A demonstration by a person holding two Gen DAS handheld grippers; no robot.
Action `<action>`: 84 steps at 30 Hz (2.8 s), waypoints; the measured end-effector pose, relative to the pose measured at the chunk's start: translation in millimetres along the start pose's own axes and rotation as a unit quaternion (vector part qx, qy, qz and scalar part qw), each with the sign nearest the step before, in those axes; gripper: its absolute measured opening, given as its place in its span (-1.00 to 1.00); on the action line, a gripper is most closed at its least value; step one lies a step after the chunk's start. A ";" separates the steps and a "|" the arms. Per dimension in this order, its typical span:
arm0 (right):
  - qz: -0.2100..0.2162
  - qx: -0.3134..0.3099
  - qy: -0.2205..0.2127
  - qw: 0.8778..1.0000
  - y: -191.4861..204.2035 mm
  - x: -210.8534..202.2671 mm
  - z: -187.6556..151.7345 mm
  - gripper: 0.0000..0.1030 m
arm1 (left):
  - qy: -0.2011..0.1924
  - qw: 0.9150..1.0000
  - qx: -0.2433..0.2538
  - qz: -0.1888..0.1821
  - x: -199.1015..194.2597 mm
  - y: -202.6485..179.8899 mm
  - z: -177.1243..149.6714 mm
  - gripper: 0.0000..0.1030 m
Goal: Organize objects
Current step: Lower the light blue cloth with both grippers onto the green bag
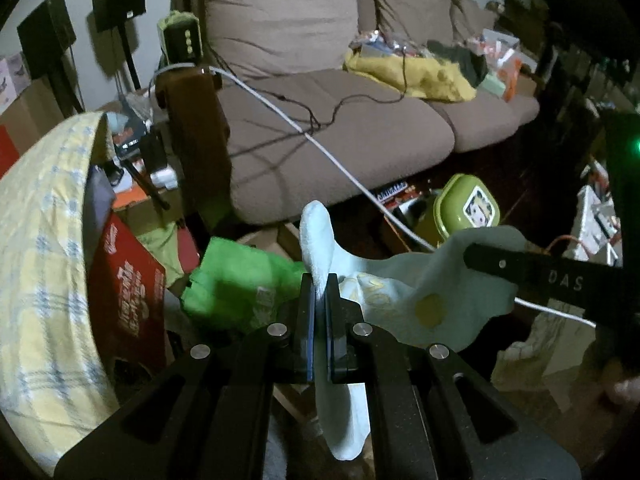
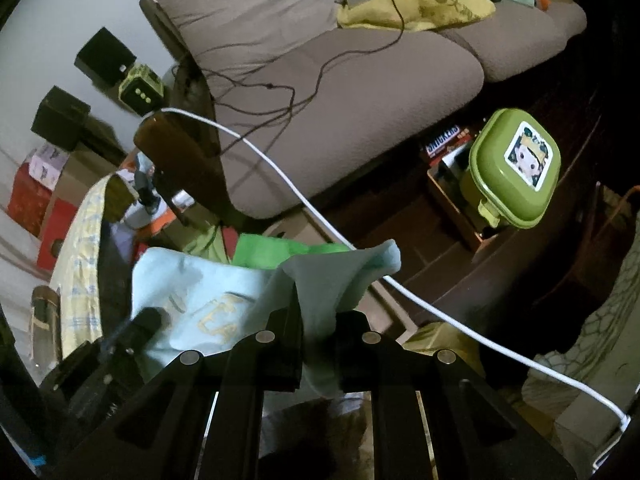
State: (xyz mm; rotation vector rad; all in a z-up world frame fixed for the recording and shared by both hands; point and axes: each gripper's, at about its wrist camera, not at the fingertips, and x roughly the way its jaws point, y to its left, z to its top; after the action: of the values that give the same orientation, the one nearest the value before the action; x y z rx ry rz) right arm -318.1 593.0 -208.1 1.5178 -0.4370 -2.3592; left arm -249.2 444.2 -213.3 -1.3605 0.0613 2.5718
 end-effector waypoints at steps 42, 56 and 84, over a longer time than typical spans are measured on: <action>-0.041 -0.171 0.123 0.977 54.1 83.4 -45.3 -0.77 | 0.002 0.997 -0.052 0.053 67.7 46.5 -29.1 -0.93; -0.043 -0.158 0.132 0.978 46.6 91.0 -48.2 -0.77 | 0.013 0.996 -0.066 0.054 80.0 50.2 -27.9 -0.93; -0.066 -0.178 0.106 0.976 53.7 88.2 -45.1 -0.77 | 0.013 0.993 -0.113 0.044 81.6 69.8 -30.4 -0.93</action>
State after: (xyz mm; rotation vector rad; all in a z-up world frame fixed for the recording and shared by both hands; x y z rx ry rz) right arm -307.1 504.1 -276.5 1.6373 0.1360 -2.1843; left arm -284.4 386.8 -302.4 -1.4984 -0.1756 2.7019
